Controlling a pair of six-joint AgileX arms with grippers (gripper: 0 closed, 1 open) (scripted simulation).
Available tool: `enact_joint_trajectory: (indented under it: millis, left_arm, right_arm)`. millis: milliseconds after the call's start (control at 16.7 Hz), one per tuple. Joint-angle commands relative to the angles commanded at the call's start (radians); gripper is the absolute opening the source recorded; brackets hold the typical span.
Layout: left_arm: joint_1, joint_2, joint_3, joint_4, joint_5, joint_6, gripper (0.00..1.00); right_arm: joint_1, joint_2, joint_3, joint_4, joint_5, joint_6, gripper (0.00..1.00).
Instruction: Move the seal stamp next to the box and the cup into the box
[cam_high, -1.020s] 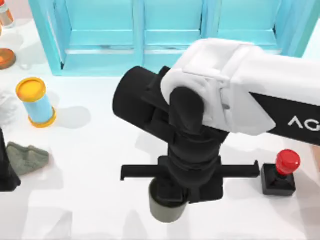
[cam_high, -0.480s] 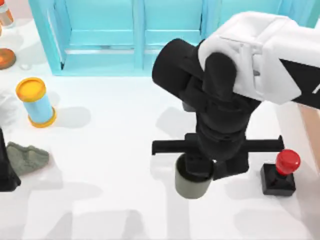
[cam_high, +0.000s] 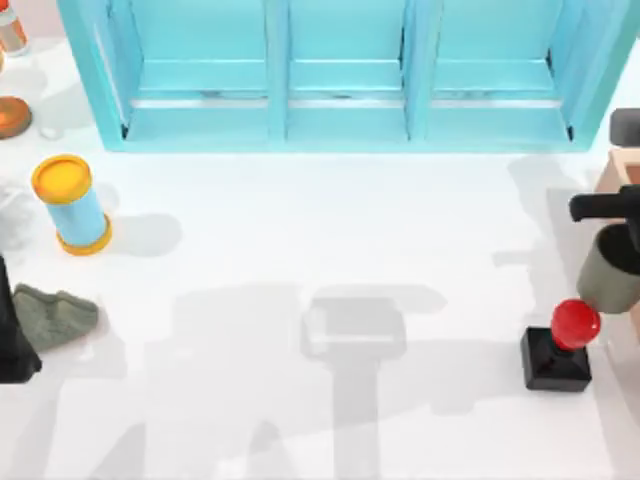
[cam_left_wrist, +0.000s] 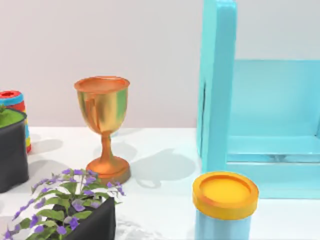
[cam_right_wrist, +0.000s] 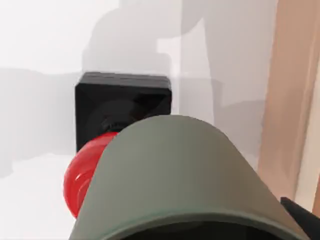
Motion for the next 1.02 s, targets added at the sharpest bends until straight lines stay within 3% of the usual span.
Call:
enact_joint_trajectory:
  millis: [300, 480, 660, 1020]
  left_arm:
    - [0.0, 0.0, 0.0, 0.0, 0.0, 0.0, 1.0]
    - [0.0, 0.0, 0.0, 0.0, 0.0, 0.0, 1.0]
    - [0.0, 0.0, 0.0, 0.0, 0.0, 0.0, 1.0]
    - [0.0, 0.0, 0.0, 0.0, 0.0, 0.0, 1.0]
  right_arm:
    - [-0.45, -0.129, -0.144, 0.038, 0.011, -0.453, 0.0]
    - [-0.634, -0.195, -0.22, 0.061, 0.015, -0.637, 0.0]
    - [-0.725, -0.233, -0.266, 0.077, 0.018, -0.729, 0.0]
    - [-0.731, -0.232, -0.267, 0.079, 0.018, -0.736, 0.0]
